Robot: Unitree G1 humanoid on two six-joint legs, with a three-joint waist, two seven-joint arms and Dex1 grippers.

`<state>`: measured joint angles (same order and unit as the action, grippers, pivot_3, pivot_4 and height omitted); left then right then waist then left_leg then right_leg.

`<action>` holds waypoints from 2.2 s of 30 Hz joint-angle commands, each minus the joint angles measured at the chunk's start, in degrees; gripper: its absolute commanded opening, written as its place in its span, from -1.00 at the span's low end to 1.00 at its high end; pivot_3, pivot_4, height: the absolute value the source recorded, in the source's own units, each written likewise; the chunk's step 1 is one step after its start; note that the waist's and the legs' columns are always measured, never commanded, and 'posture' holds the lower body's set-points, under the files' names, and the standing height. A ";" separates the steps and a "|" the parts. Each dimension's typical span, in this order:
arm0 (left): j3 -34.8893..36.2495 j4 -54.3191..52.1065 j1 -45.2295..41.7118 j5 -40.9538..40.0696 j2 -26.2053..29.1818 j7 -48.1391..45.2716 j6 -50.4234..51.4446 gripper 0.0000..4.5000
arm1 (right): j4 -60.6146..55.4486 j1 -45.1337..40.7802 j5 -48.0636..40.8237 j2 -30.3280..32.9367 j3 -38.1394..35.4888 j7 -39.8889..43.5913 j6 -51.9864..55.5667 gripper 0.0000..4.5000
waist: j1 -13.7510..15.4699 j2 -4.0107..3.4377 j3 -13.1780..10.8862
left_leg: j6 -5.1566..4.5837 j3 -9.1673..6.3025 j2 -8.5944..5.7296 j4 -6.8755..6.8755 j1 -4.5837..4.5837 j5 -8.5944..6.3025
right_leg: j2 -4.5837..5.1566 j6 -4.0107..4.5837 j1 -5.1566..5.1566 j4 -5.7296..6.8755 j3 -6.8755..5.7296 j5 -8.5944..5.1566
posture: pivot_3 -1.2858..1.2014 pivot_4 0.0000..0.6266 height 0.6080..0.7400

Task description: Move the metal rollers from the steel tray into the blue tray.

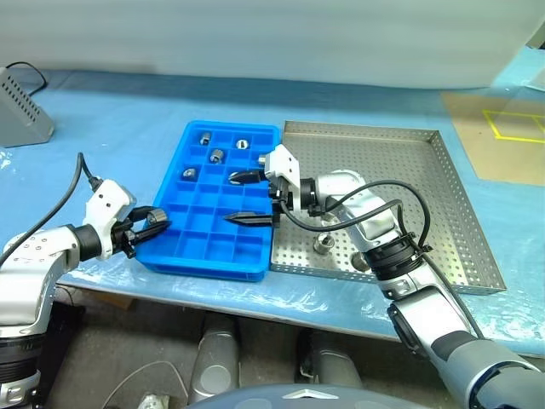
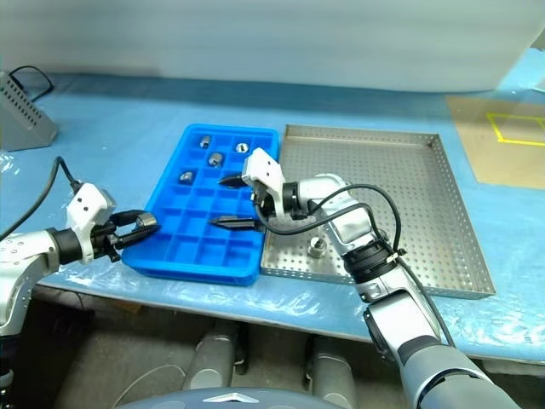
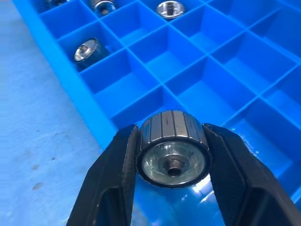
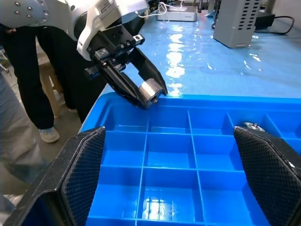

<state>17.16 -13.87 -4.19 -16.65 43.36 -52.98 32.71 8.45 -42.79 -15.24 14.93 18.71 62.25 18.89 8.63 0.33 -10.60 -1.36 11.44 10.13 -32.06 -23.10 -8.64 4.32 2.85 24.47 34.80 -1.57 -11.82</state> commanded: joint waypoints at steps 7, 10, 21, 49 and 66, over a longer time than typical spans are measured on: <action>-3.04 -0.41 -1.64 -1.40 -1.69 4.19 -0.11 -0.02 | -1.56 -0.48 1.10 0.56 -1.04 -0.10 -1.36 1.00 | 0.03 0.02 0.01 | 0.01 0.00 -0.01 0.01 -0.02 0.01 | -0.01 0.01 0.03 -0.01 0.02 0.01 | 0.24 -0.52 1.00; -4.58 1.09 -3.04 -0.35 -1.69 5.23 -0.55 -0.02 | -1.81 -0.20 1.39 0.68 -1.10 -0.39 -1.40 1.00 | 0.02 0.02 0.01 | 0.02 0.00 -0.02 0.02 -0.02 0.02 | -0.01 0.01 0.03 0.00 0.02 0.01 | 0.23 -0.52 1.00; -7.99 4.24 -5.75 1.18 -2.04 8.49 -0.80 0.40 | -2.07 0.29 2.05 1.19 -1.54 -1.66 -1.85 1.00 | -0.13 0.04 0.02 | 0.04 0.00 -0.01 0.01 0.00 0.03 | -0.02 0.01 0.03 0.03 0.02 0.01 | 0.21 -0.52 1.00; -34.50 22.23 -36.78 2.29 -13.91 -14.84 -14.62 0.67 | -14.21 11.46 1.25 19.02 -18.77 -12.62 6.06 1.00 | -4.52 0.05 0.03 | 0.06 0.06 -0.11 -0.24 -0.03 0.07 | -0.02 0.00 -0.08 0.09 0.12 0.04 | -0.14 -0.52 1.00; -42.87 47.49 -43.18 13.30 -28.31 -21.08 -28.66 0.67 | -32.42 24.51 -0.84 21.42 -24.46 -22.18 16.64 1.00 | -9.56 -0.09 0.12 | -0.24 0.09 -0.13 -0.49 0.18 -0.10 | -0.05 -0.05 -0.38 0.01 0.14 0.08 | -0.31 -0.52 1.00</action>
<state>-25.42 30.88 -46.87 -5.05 15.79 -75.45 5.79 -21.02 -18.46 -15.04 35.79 -3.93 40.85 35.39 -0.93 0.23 -10.48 -1.61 11.53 10.00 -32.57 -22.91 -8.74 4.26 2.80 24.08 34.81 -1.44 -11.75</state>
